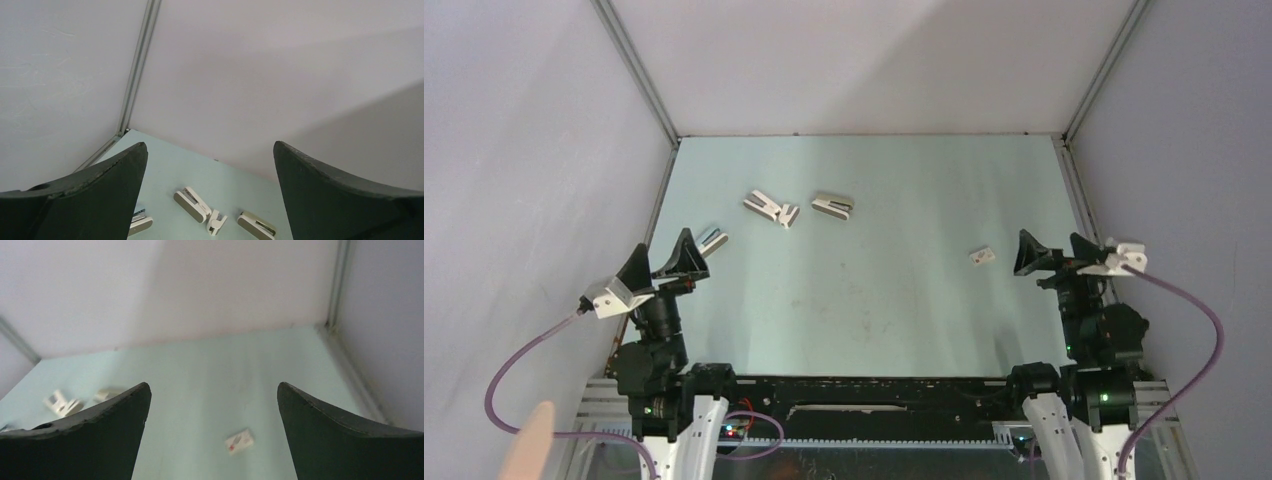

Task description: Load the staples into the stapler

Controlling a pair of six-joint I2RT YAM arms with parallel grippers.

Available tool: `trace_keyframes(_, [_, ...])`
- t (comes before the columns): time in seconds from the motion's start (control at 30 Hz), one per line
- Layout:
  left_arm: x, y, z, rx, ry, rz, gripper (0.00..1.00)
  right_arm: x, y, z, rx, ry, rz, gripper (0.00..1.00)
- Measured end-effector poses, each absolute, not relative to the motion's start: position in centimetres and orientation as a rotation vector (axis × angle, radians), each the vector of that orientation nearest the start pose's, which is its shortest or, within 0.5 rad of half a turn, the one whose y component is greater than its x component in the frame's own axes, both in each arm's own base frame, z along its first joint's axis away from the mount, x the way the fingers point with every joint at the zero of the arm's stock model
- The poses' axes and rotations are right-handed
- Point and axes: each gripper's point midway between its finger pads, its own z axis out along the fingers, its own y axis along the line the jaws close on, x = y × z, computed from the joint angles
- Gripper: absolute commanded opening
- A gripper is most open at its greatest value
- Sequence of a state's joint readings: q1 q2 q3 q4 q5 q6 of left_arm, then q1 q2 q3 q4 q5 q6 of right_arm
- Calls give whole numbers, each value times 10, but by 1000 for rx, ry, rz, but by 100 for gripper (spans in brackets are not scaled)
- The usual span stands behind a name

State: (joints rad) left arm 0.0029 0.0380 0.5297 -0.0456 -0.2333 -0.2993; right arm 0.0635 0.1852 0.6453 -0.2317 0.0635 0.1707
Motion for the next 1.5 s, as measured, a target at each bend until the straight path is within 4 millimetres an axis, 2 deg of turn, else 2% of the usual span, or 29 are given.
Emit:
trace_keyframes(0.1, [183,25,365,-362,1087,-151,100,223,22,314,149,1499,238,99])
trace_keyframes(0.27, [182,22,373,-355,1095,-165,100,245,45,250,200,1800,374,99])
trace_keyframes(0.33, [189,20,370,-356,1133,-172,100,249,53,225,221,1916,420,99])
trace_keyframes(0.47, [215,15,352,-369,1271,-185,100,251,67,193,271,2069,509,99])
trace_keyframes(0.57, [238,11,328,-394,1410,-187,100,251,79,186,282,2115,587,99])
trace_keyframes(0.7, [269,10,284,-473,1650,-164,100,251,92,185,245,2112,685,99])
trace_keyframes(0.83, [292,16,259,-575,1830,-106,100,251,100,182,201,2117,732,99])
trace_keyframes(1.03, [324,15,211,-701,2087,-39,100,258,91,170,238,2146,640,95])
trace_keyframes(1.2, [326,11,172,-741,2245,-12,100,272,69,139,380,2275,473,99])
trace_keyframes(1.3, [321,10,167,-742,2279,-1,100,284,56,117,477,2369,352,99])
trace_keyframes(1.5, [310,13,179,-699,2263,12,100,296,36,73,638,2484,119,99])
